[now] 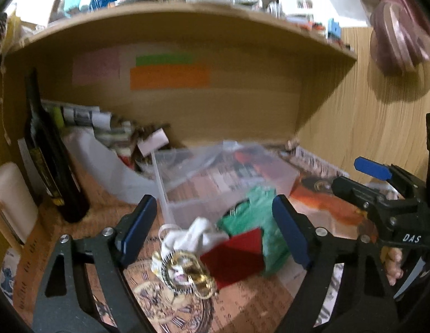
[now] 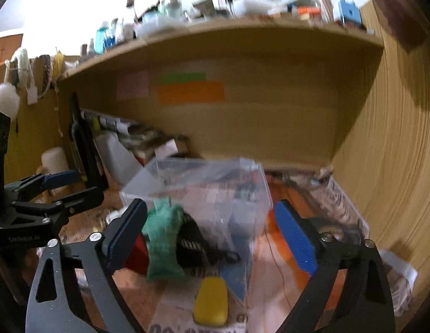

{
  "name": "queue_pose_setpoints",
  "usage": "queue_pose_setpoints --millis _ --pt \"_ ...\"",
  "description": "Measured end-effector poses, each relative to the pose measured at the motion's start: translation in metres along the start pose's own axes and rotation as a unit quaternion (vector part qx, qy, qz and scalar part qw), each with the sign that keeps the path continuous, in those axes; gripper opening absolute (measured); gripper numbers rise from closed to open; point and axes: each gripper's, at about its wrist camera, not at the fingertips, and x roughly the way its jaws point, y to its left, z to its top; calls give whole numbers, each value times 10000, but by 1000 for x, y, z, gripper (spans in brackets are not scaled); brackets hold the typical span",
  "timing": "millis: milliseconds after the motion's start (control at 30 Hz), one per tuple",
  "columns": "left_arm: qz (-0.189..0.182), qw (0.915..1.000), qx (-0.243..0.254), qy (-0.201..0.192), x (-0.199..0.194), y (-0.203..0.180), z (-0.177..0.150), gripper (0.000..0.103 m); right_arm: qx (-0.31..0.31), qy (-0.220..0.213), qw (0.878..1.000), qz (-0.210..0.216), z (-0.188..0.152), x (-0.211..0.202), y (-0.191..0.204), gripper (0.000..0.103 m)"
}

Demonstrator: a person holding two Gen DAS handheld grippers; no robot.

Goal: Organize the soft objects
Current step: 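Grasp the yellow sponge with the right tool while the left tool grasps the red velvet pouch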

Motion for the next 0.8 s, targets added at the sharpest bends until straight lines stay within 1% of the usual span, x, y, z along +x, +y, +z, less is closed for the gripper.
queue_pose_setpoints --millis 33,100,200,333,467,600,800 --pt "-27 10000 -15 66 2 0 -3 83 7 87 10000 1 -3 2 -1 89" --pt "-114 9997 -46 210 8 -1 -9 77 23 247 9997 18 -10 4 -4 84" --pt "-266 9988 -70 393 16 -6 -14 74 76 501 9987 74 -20 9 -8 77" --pt "-336 9981 -29 521 23 -12 -23 73 112 860 9961 165 -36 17 -11 74" --pt "-330 9967 -128 737 36 -8 -29 72 201 1197 9922 291 -52 26 -13 69" --pt "-401 9944 -158 963 46 -5 -35 59 266 1502 9876 363 -66 33 -14 61" --pt "-417 9939 -37 1017 41 -6 -42 58 392 1729 9833 422 -77 36 -19 51"
